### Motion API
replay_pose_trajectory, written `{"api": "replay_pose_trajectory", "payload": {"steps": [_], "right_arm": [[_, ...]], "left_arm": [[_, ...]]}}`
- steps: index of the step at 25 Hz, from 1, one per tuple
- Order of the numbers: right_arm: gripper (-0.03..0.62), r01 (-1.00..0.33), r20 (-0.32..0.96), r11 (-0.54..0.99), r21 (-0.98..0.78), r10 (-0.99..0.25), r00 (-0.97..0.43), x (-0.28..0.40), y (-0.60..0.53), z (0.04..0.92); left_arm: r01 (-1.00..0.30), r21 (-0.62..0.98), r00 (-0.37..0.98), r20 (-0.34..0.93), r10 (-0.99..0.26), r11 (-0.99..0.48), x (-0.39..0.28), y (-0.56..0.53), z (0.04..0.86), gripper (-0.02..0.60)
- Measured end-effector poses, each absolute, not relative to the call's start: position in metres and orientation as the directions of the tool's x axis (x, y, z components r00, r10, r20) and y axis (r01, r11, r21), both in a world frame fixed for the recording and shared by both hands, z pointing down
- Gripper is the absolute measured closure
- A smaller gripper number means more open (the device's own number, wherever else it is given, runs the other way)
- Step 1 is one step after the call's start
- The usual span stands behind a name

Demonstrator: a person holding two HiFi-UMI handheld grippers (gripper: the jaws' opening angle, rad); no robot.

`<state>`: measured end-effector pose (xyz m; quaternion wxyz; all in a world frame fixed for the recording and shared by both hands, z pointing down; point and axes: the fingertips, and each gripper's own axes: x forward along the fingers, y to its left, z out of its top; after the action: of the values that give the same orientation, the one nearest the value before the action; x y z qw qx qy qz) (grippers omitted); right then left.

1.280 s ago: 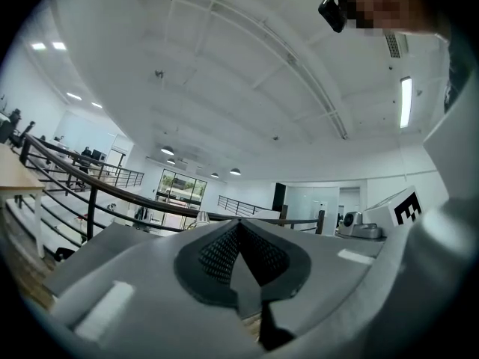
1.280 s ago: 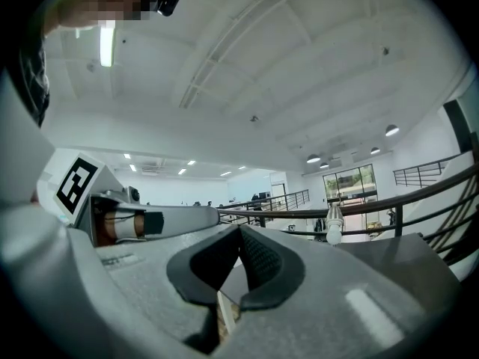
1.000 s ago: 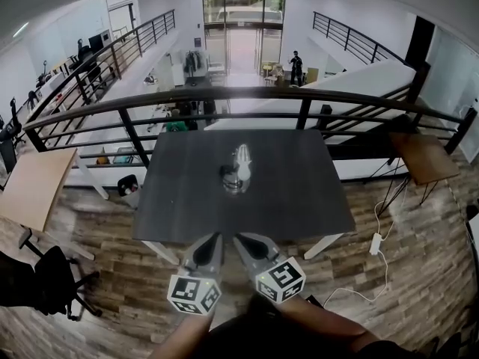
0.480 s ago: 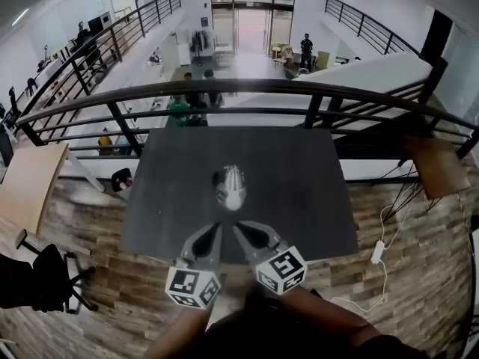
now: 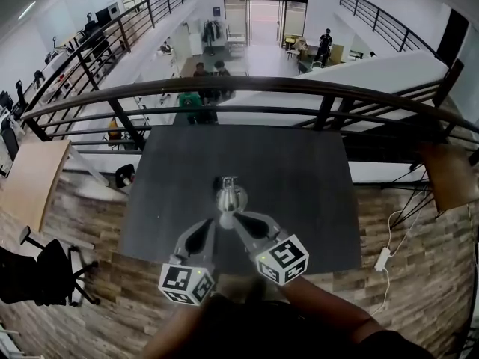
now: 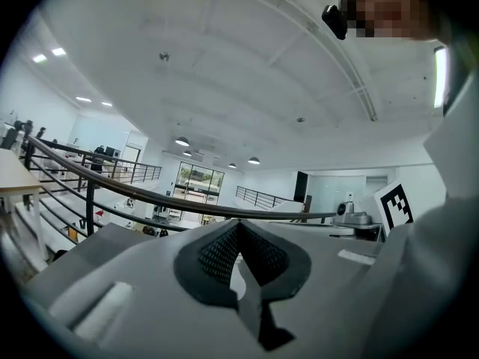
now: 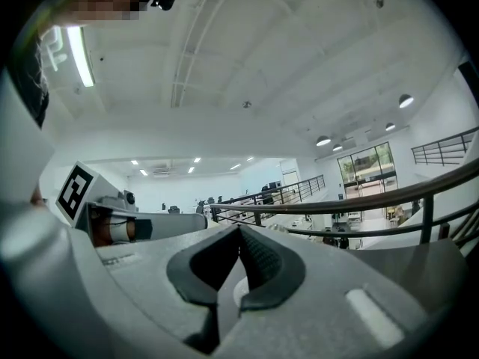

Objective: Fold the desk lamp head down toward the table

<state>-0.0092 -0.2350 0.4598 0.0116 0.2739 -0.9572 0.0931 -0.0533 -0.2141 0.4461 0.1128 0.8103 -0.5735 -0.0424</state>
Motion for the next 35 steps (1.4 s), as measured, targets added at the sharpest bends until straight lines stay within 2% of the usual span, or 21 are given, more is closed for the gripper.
{"api": "replay_pose_trajectory", "payload": {"steps": [8, 18, 25, 35], "right_arm": [[0.559, -0.563, 0.093, 0.81, -0.162, -0.555, -0.826, -0.03, -0.26, 0.451], [0.417, -0.665, 0.147, 0.734, -0.138, -0.648, -0.747, -0.031, -0.292, 0.451], [0.404, -0.697, 0.214, 0.707, -0.118, -0.667, -0.713, -0.042, -0.303, 0.469], [0.405, -0.723, 0.231, 0.682, -0.11, -0.69, -0.686, -0.04, -0.307, 0.477]], "left_arm": [[-0.914, 0.227, 0.359, 0.074, -0.93, -0.335, -0.072, -0.239, 0.449, 0.581], [-0.886, 0.242, 0.418, 0.051, -0.907, -0.395, -0.082, -0.271, 0.446, 0.581], [-0.867, 0.249, 0.455, 0.044, -0.889, -0.431, -0.088, -0.28, 0.444, 0.581], [-0.85, 0.264, 0.486, 0.06, -0.872, -0.456, -0.088, -0.285, 0.451, 0.58]]}}
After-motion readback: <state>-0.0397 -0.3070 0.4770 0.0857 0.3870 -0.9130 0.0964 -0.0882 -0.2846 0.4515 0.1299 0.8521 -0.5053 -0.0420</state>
